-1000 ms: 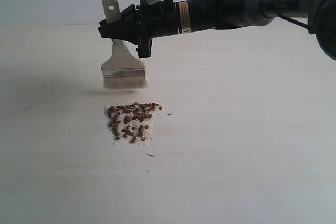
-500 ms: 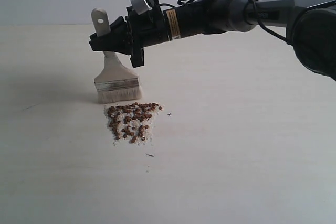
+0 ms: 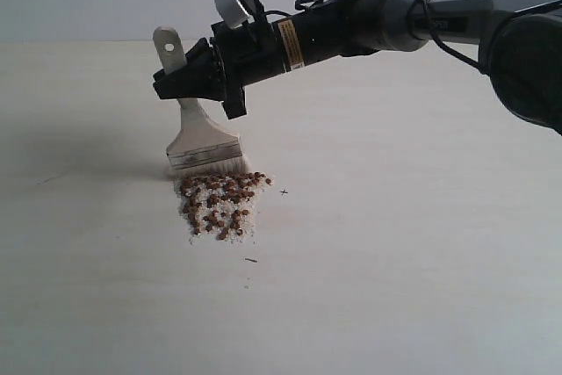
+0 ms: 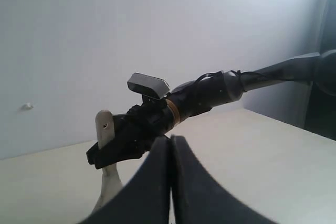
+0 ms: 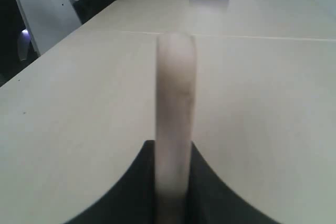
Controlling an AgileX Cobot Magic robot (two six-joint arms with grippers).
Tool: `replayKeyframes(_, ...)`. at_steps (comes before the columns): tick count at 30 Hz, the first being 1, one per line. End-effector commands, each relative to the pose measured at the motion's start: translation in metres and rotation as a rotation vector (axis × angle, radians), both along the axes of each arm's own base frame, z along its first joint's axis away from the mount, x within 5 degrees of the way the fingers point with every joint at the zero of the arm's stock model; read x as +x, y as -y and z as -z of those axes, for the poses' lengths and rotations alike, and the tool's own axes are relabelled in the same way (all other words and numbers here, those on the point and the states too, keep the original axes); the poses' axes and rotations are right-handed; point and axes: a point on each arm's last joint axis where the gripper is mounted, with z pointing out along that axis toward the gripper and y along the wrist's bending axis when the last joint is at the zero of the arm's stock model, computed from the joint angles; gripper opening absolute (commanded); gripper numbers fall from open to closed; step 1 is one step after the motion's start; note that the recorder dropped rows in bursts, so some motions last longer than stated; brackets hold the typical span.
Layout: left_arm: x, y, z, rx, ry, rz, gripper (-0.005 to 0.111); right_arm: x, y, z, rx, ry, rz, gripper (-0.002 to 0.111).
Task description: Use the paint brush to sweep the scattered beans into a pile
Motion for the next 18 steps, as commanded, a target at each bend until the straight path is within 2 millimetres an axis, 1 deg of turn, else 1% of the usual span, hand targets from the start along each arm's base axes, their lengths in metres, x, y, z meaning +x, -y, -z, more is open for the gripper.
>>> replayKeyframes(1, 0.0, 0.0, 0.001, -0.008, -0.003, 0.002, 0.0, -0.002, 0.002, -0.007, -0.062, 0.016, -0.015, 0.0)
replayKeyframes(8, 0.0, 0.0, 0.001, -0.008, -0.003, 0.002, 0.0, -0.003, 0.003, -0.029, -0.049, 0.025, -0.005, 0.0)
replayKeyframes(16, 0.0, 0.0, 0.001, -0.008, -0.003, 0.002, 0.0, -0.004, 0.003, -0.032, -0.049, 0.012, 0.0, 0.0)
replayKeyframes(18, 0.0, 0.0, 0.001, -0.008, -0.003, 0.002, 0.0, -0.002, 0.003, -0.034, -0.02, 0.021, 0.009, 0.0)
